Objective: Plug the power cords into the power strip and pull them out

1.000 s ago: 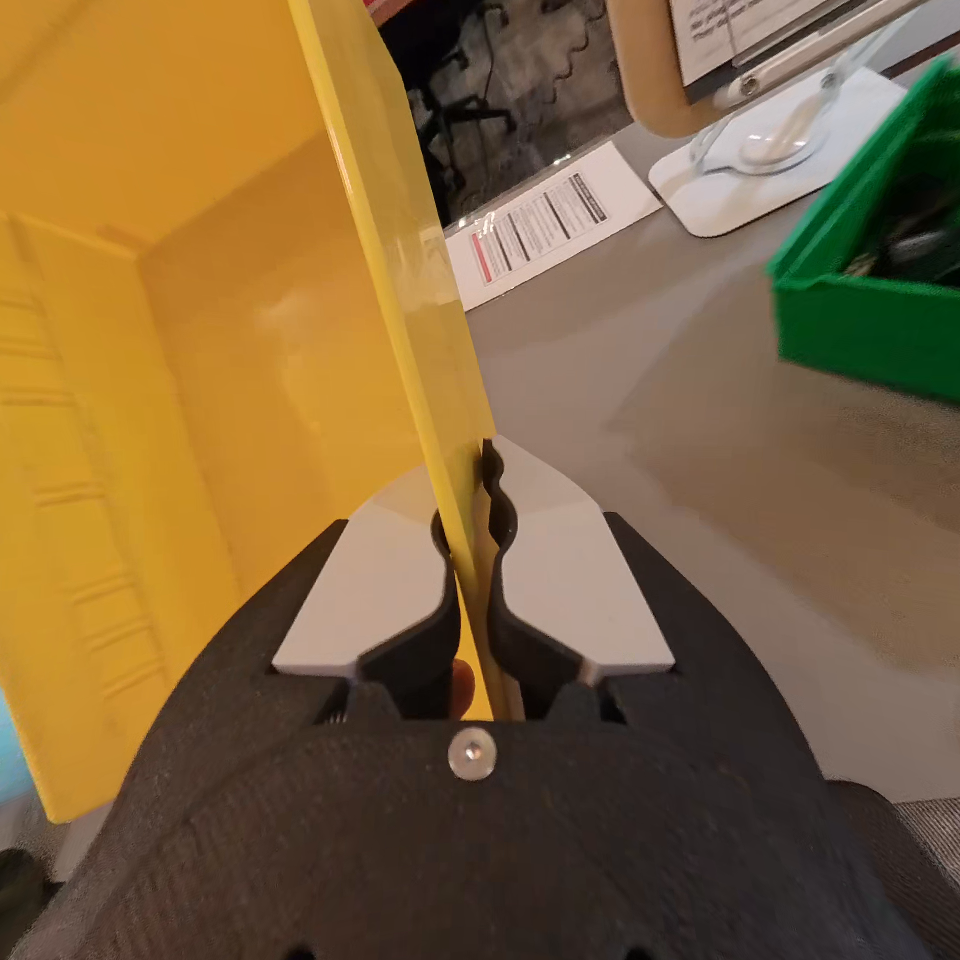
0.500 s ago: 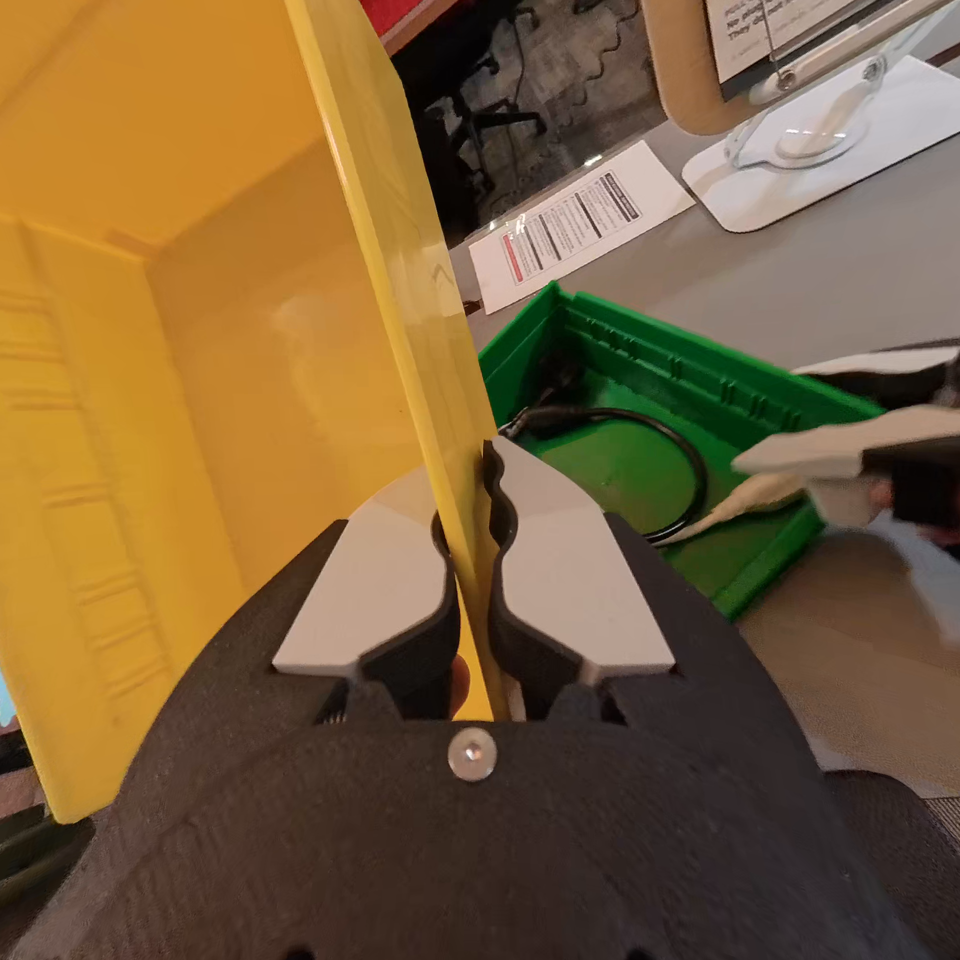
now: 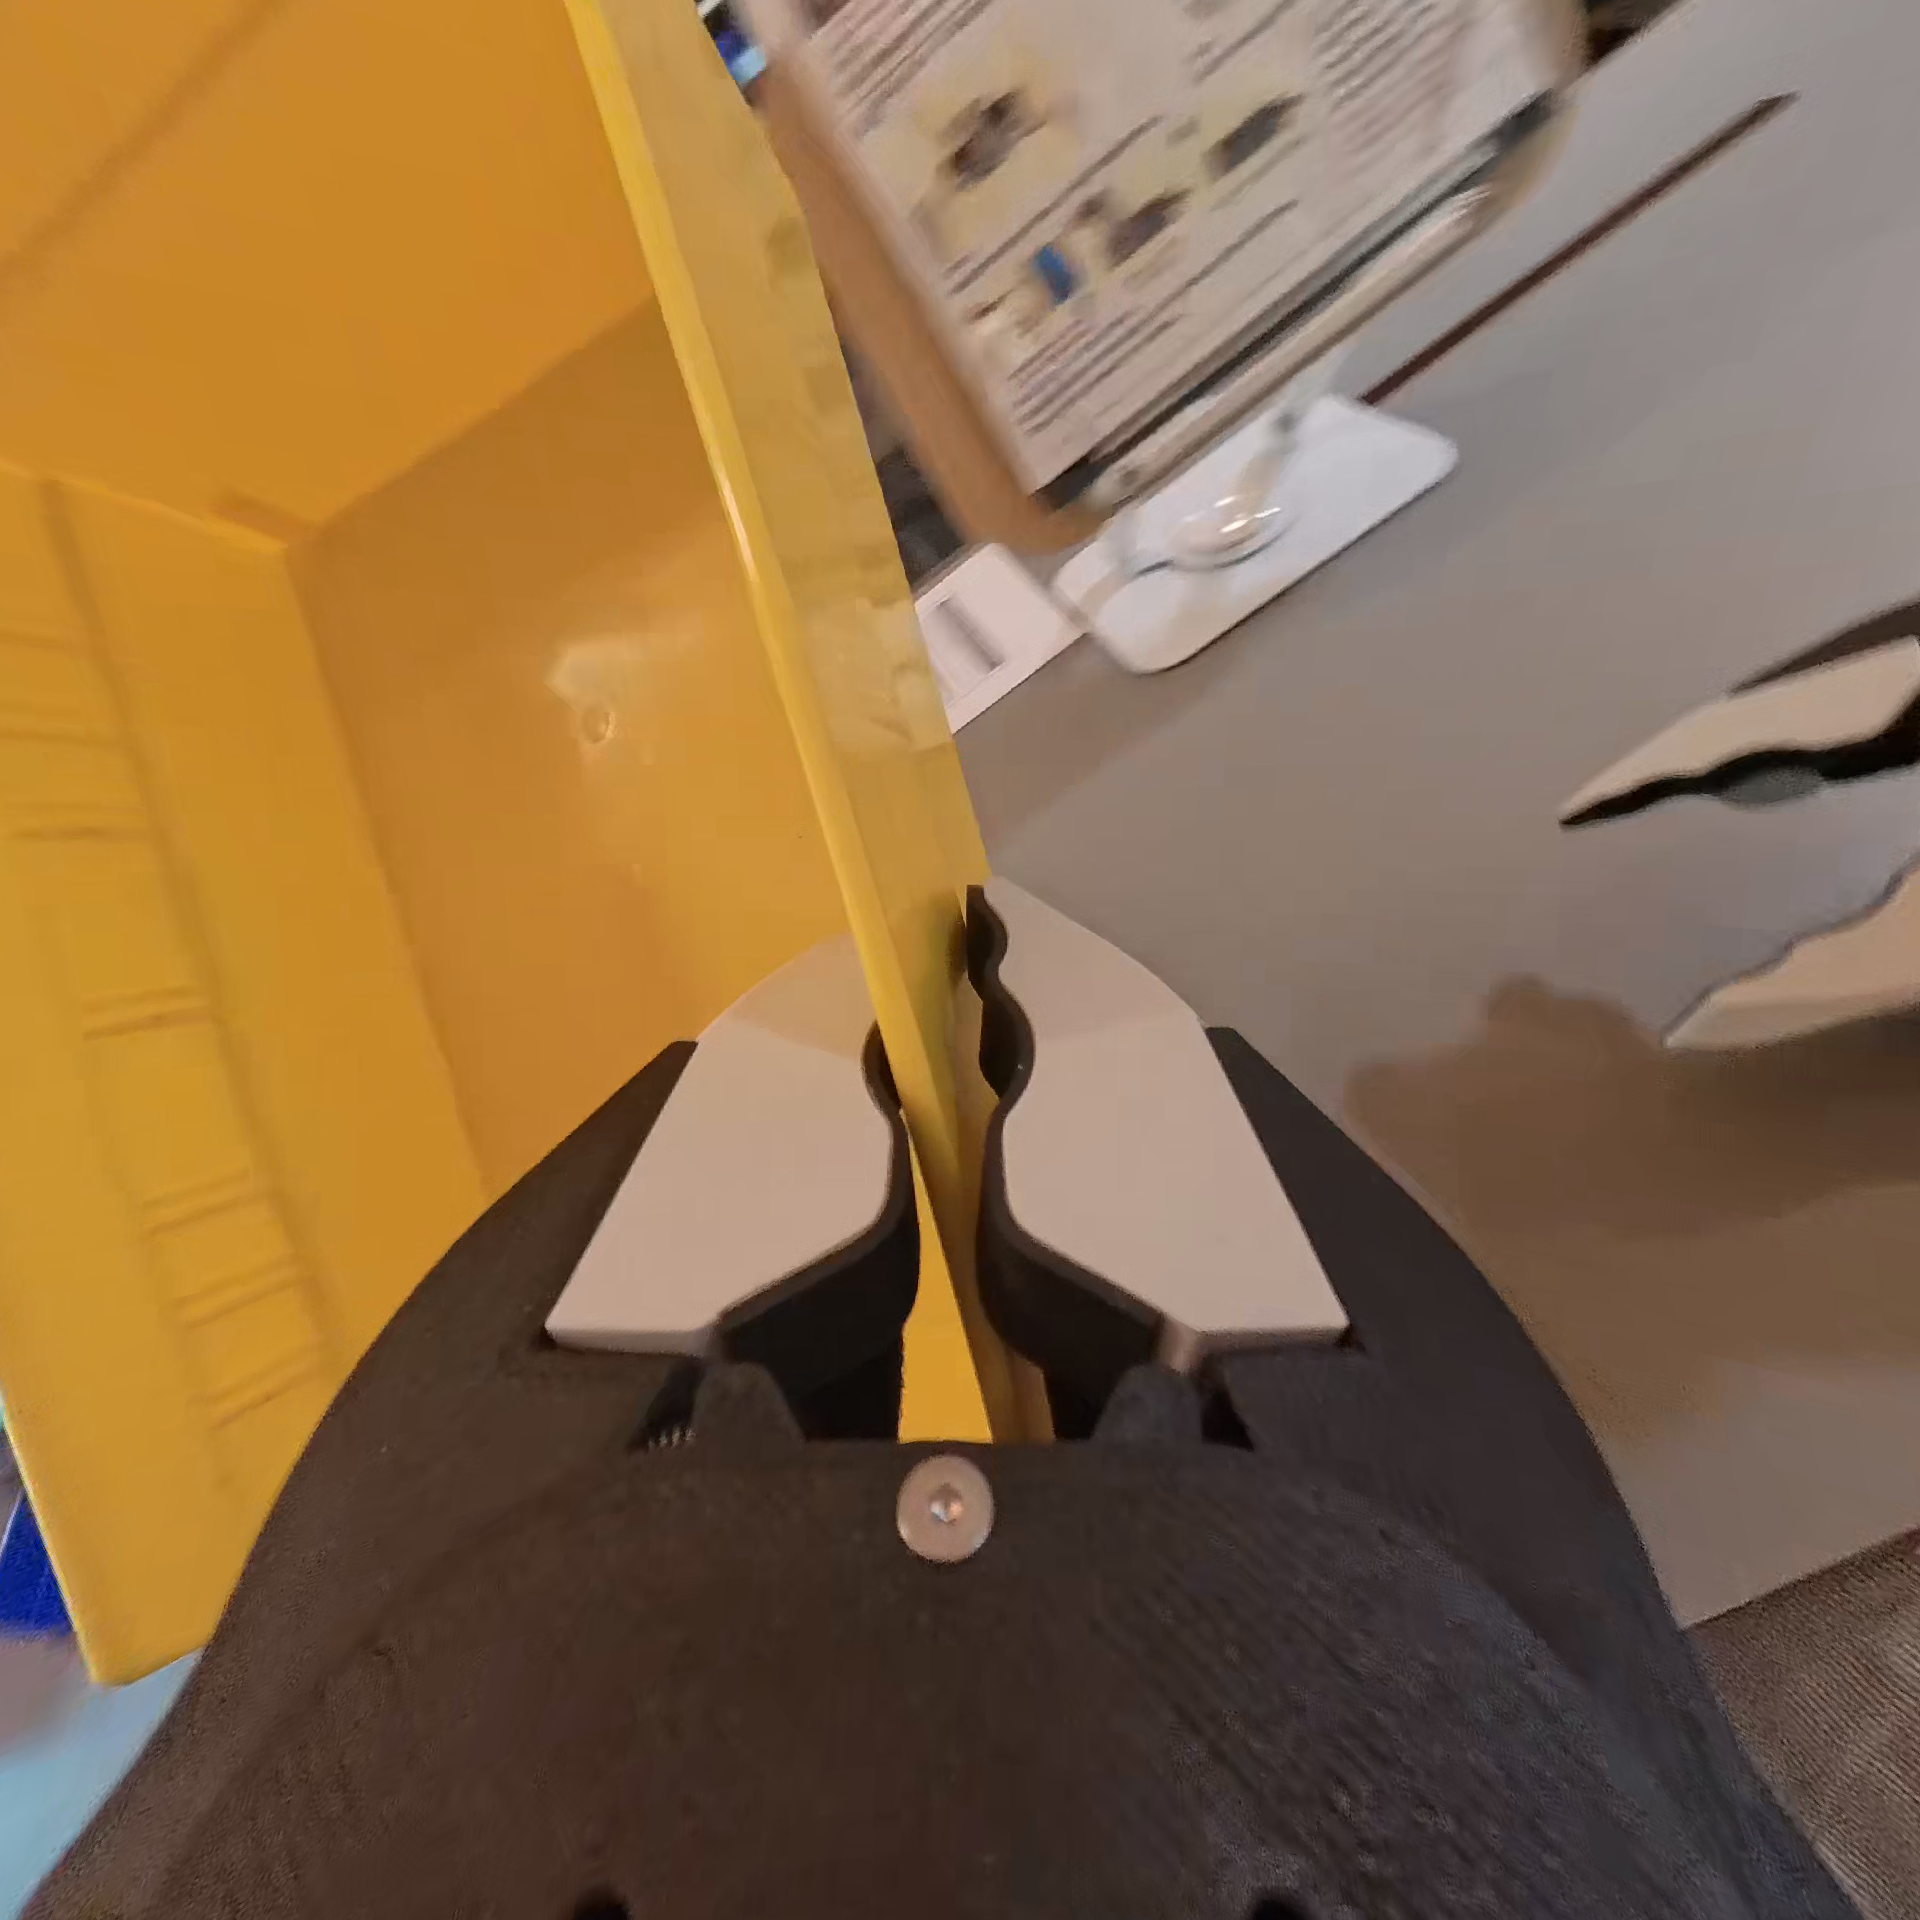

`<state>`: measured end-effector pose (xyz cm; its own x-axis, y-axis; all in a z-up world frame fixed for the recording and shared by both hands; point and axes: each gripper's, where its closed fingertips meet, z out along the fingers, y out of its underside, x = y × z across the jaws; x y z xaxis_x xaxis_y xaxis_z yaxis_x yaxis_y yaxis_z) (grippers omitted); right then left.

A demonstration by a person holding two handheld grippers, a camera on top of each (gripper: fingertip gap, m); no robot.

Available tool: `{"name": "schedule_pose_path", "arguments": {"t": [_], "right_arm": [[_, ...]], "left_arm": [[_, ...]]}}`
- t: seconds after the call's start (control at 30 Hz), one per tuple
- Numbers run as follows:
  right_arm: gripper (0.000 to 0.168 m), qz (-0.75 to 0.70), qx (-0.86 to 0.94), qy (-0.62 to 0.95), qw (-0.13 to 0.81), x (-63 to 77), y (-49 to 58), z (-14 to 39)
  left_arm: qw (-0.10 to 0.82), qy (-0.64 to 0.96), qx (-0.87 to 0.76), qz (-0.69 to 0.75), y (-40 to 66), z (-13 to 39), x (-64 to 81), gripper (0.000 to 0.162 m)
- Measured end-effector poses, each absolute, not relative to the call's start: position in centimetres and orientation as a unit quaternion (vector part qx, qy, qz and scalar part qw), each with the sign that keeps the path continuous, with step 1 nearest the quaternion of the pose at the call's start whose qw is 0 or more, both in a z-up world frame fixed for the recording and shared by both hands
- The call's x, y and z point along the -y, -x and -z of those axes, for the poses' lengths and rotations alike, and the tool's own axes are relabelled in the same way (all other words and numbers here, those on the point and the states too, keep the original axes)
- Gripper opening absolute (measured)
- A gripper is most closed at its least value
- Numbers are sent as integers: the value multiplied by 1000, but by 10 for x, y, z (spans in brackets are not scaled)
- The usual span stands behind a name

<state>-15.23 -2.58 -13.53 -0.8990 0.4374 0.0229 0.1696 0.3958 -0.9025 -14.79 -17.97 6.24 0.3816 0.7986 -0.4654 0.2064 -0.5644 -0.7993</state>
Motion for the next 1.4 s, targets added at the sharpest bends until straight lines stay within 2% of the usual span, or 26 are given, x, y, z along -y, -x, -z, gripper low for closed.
{"name": "schedule_pose_path", "arguments": {"t": [0.13, 0.27, 0.5, 0.63, 0.7, 0.83, 1.07, 1.17, 1.3, 1.4], "right_arm": [[82, -510, 798, 238, 213, -90, 149, 120], [76, -523, 736, 323, 284, -200, 135, 103], [67, -578, 616, 437, 309, -312, 101, 81], [67, -617, 570, 457, 294, -330, 99, 66], [74, -618, 548, 472, 308, -337, 100, 64], [78, -622, 528, 481, 322, -342, 99, 63], [79, -605, 548, 503, 284, -334, 107, 85], [80, -595, 546, 520, 278, -342, 109, 93], [80, -599, 517, 543, 284, -366, 110, 91], [79, -599, 494, 565, 281, -380, 112, 96]], "left_arm": [[367, 822, 213, -381, 133, -42, 63, 6], [335, 888, 124, -291, 115, 15, -47, 7], [313, 927, 35, -205, 105, 92, -177, 7], [275, 941, 8, -198, 115, 128, -215, 7], [266, 945, 6, -190, 120, 141, -226, 7], [259, 948, 8, -186, 128, 156, -241, 7], [228, 955, 20, -189, 144, 165, -253, 9], [186, 959, -6, -215, 146, 166, -254, 26], [52, 953, -87, -287, 150, 162, -243, 50], [56, 935, -123, -327, 146, 146, -251, 50]]}}
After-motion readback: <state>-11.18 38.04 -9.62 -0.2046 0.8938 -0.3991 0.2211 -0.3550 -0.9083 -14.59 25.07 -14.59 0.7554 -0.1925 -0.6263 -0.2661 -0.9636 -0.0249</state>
